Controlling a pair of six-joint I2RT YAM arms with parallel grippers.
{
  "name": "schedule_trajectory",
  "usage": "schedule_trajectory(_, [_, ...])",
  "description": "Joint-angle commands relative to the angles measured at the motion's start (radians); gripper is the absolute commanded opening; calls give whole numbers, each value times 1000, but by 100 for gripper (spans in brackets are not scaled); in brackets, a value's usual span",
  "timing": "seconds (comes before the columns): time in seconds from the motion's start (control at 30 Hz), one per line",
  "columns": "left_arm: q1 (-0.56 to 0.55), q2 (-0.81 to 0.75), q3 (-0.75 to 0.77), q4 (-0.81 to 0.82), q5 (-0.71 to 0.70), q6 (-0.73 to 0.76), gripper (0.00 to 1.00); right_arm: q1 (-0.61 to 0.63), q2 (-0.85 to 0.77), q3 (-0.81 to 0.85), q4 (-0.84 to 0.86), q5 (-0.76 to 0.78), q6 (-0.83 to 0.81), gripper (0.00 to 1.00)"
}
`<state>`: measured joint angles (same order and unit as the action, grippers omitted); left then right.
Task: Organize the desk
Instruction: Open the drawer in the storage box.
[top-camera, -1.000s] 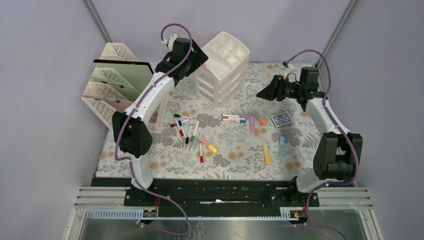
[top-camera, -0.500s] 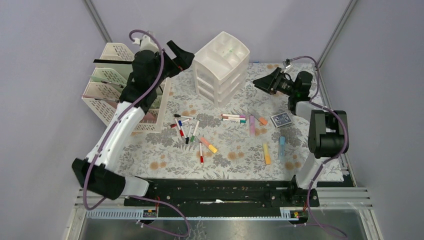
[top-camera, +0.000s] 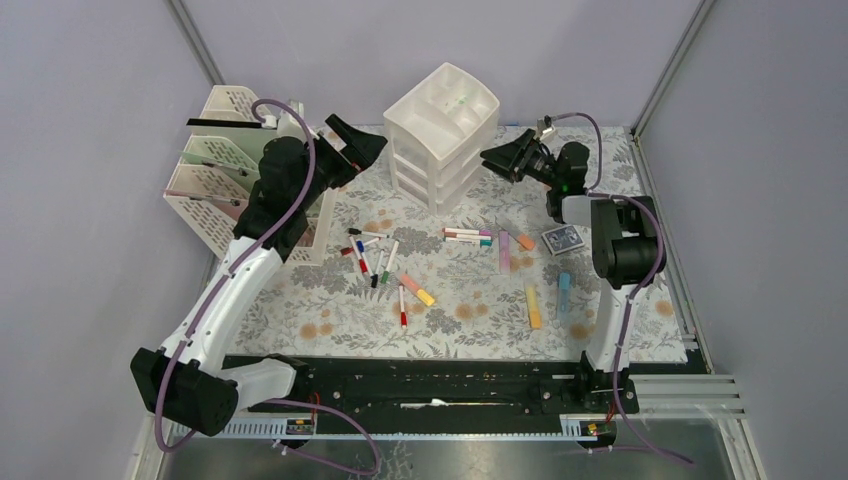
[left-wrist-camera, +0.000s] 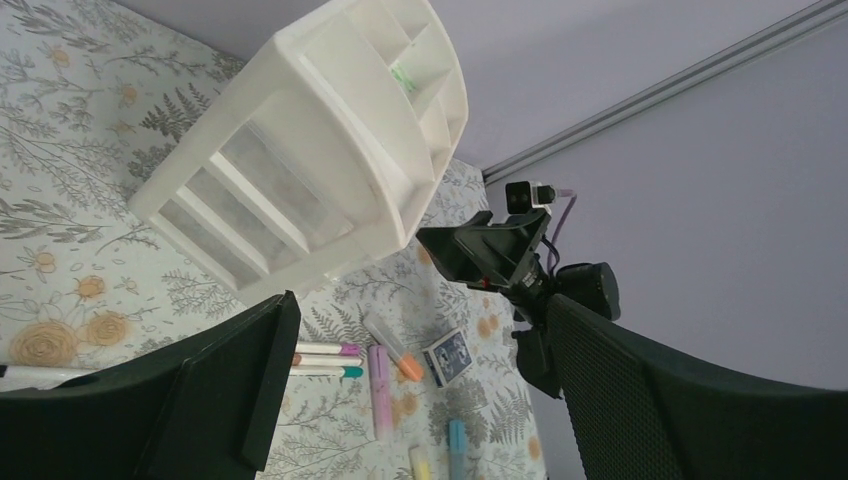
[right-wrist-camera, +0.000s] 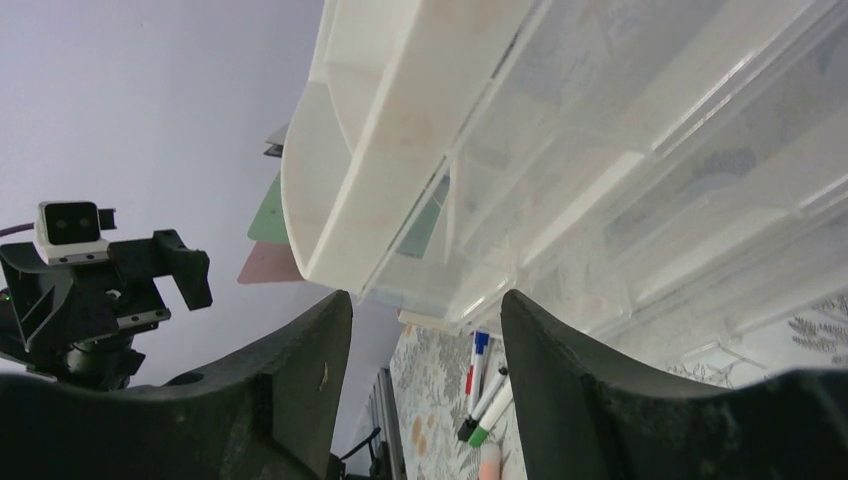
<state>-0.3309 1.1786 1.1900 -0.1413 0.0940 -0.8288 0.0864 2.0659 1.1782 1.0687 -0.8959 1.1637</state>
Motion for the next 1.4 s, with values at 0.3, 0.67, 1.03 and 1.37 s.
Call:
schedule_trajectory(0.3, [-34, 1, 5, 63, 11, -105, 99, 49, 121, 132, 190, 85, 137, 65])
schedule_trajectory(0.67, [-48, 19, 8, 63, 21, -105, 99, 71, 197, 209, 240, 101, 188, 68])
schedule_trajectory(1.03, [-60, 27, -28, 119, 44, -127, 99, 80, 227, 244, 349, 112, 231, 72])
schedule_trajectory(1.37, [-73, 20, -80, 172, 38, -146, 99, 78, 195, 195, 477, 111, 274, 67])
